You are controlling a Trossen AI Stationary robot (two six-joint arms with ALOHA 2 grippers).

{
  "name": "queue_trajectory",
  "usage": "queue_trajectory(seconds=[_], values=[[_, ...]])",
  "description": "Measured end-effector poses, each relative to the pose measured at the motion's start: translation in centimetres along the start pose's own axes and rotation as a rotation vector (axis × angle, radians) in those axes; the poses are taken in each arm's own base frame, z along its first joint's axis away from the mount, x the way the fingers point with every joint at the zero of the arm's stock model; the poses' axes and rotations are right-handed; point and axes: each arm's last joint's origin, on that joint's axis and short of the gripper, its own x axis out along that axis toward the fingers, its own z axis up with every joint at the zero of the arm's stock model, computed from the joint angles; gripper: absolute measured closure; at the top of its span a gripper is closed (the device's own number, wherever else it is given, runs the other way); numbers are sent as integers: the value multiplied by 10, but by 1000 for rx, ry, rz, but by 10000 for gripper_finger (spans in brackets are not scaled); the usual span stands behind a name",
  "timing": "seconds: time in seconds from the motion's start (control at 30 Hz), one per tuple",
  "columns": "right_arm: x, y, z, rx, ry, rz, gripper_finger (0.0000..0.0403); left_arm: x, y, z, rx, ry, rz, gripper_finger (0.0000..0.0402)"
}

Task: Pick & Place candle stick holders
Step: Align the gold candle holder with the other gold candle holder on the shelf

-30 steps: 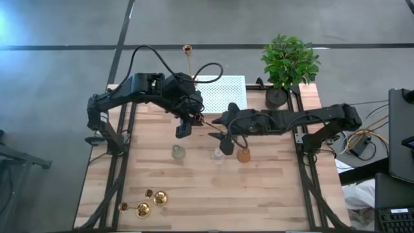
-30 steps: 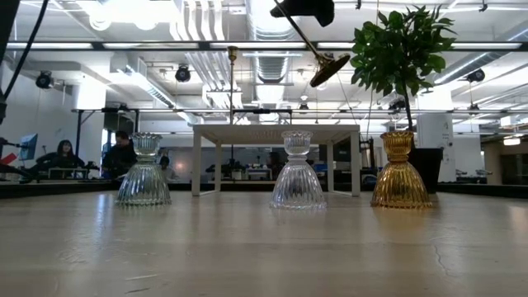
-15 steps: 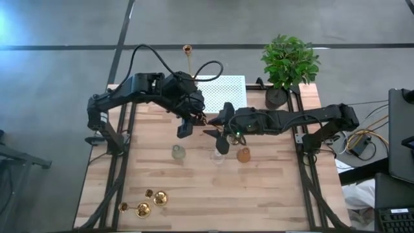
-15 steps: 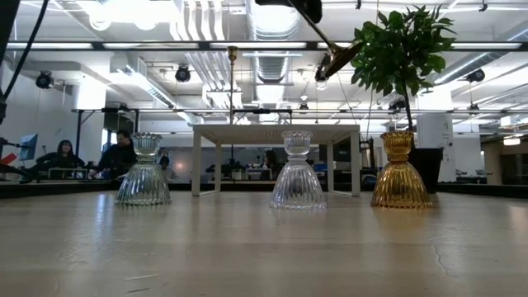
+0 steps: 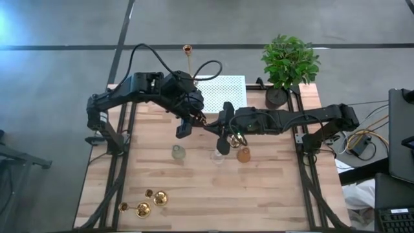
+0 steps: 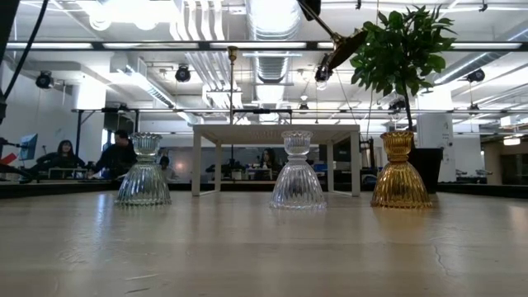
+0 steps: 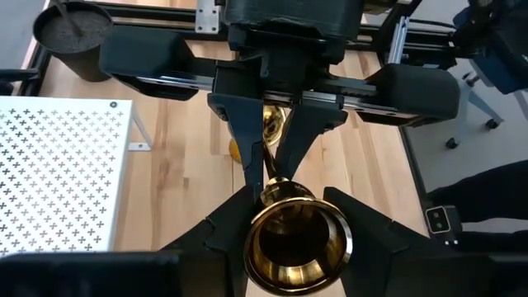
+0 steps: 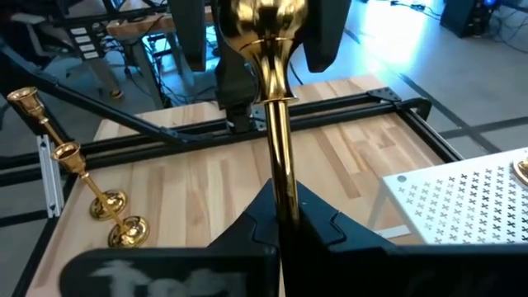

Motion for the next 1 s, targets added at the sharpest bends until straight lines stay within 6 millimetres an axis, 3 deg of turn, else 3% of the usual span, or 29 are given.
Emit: queue_trajectory(seconds=[0.3,0.6,0.77,0.87,1.0], values=[[-1,1,3,30,-7,12,388,0,0,0,0,0,-4,262],[-4,1,8,73,-31,30,325,1,0,-3,-9,34,8,263],[-4,2,7,78,-18,61,309,1,0,-3,-11,35,7,263],[-4,2,6,72,-3,58,321,1,0,-3,-11,34,7,263],[-4,2,2,46,31,62,381,1,0,-3,-12,35,-1,263]])
